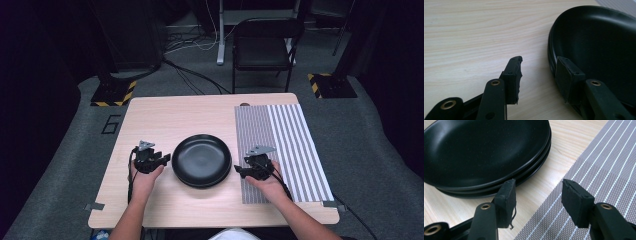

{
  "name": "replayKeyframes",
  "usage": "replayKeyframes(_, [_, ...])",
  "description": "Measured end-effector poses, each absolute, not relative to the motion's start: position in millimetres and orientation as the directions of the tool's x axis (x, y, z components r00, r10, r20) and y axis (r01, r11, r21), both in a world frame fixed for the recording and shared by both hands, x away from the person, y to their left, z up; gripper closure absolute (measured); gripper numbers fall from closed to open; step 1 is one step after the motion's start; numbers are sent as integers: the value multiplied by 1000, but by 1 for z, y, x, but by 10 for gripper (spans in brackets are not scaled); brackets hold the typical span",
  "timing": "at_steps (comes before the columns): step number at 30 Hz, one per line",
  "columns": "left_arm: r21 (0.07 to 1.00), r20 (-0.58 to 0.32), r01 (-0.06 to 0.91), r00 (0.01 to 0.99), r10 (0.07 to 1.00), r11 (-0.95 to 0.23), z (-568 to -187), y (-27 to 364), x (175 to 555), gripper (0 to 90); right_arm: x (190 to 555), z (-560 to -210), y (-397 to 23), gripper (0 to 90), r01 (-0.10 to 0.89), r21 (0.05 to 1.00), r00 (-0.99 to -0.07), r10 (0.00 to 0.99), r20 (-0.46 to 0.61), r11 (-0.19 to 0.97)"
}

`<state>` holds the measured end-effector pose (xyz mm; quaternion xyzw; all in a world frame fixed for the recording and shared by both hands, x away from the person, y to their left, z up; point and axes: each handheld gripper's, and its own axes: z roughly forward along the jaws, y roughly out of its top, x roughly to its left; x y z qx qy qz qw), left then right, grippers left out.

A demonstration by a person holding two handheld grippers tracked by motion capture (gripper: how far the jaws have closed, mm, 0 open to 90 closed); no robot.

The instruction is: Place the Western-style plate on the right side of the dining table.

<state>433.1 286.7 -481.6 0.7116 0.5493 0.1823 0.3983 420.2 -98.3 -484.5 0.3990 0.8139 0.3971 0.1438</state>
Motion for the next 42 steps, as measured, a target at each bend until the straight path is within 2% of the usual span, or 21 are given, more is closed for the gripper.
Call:
replayKeyframes(10, [759, -247, 650, 348, 904, -43, -480, 282, 434, 548, 429, -482, -94, 469, 547, 771, -614, 782, 107, 325])
replayKeyframes(25, [697, -342, 717, 319, 884, 11, -482, 280, 436, 718, 438, -483, -89, 499, 566, 764, -604, 787, 128, 310])
replayKeyframes(28, [671, -399, 740, 305, 865, 48, -482, 281, 437, 738, 440, -482, -87, 499, 575, 764, -595, 790, 147, 291])
replayKeyframes(34, [653, -430, 754, 287, 856, 75, -482, 285, 438, 785, 444, -482, -84, 500, 598, 754, -591, 784, 188, 270])
replayKeyframes(42, [642, -418, 764, 280, 864, 63, -486, 281, 440, 779, 447, -483, -81, 491, 613, 749, -580, 787, 210, 252])
